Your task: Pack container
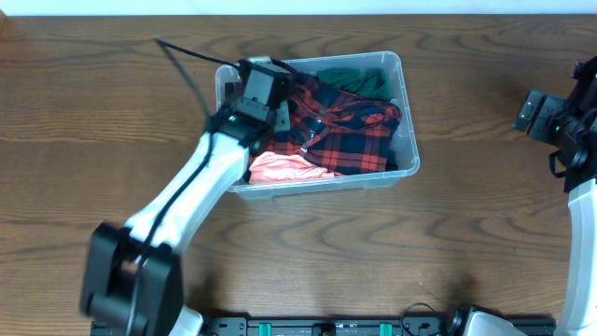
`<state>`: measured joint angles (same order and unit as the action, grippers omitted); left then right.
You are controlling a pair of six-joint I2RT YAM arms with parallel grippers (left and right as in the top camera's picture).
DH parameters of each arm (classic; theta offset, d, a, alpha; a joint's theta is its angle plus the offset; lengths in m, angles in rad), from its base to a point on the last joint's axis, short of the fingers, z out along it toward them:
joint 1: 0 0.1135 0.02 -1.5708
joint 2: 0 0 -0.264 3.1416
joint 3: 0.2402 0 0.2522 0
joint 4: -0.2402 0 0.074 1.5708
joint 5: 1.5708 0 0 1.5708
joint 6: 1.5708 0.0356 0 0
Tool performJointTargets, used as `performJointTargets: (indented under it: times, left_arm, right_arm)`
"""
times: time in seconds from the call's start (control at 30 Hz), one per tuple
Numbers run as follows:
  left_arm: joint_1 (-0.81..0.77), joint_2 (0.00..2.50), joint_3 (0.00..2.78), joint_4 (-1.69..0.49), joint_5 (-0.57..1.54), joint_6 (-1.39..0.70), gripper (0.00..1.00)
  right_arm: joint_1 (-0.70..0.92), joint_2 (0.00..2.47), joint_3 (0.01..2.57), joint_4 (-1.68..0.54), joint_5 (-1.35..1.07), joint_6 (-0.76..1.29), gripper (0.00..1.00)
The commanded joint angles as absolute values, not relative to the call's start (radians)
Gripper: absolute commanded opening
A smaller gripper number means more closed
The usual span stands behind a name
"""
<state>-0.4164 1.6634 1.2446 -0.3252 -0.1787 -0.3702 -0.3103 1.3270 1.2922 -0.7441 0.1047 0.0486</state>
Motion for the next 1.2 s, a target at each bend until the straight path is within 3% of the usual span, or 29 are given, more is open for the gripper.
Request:
performJointTargets:
  times: [0.0,0.4,0.7,1.03,1.17]
  left_arm:
    - [-0.413,1.564,1.249,-0.273,-0.165,-0.379,0.06]
    - [-0.409,1.779,1.248,-0.049,-0.168,-0.379,0.06]
    - [-0.409,1.980,1.248,-0.062,-0.168,-0.348,0.06]
    - [-0.405,1.683,1.250,0.024,-0.216,-0.300,0.06]
    - [-0.369,1.560,1.250,-0.007,-0.368,-0.290,0.16]
  right_arm:
    - [-0.313,1.329,1.293,-0.745,0.105,0.055,0.99]
    - [-0.313,1.329,1.293,-0.745,0.105,0.055,0.99]
    - [-0.313,1.329,1.293,-0.745,0.105,0.055,0.99]
    - [-0.313,1.329,1.293,-0.745,0.105,0.055,0.99]
    - [-0.313,1.329,1.293,-0.745,0.105,0.055,0.99]
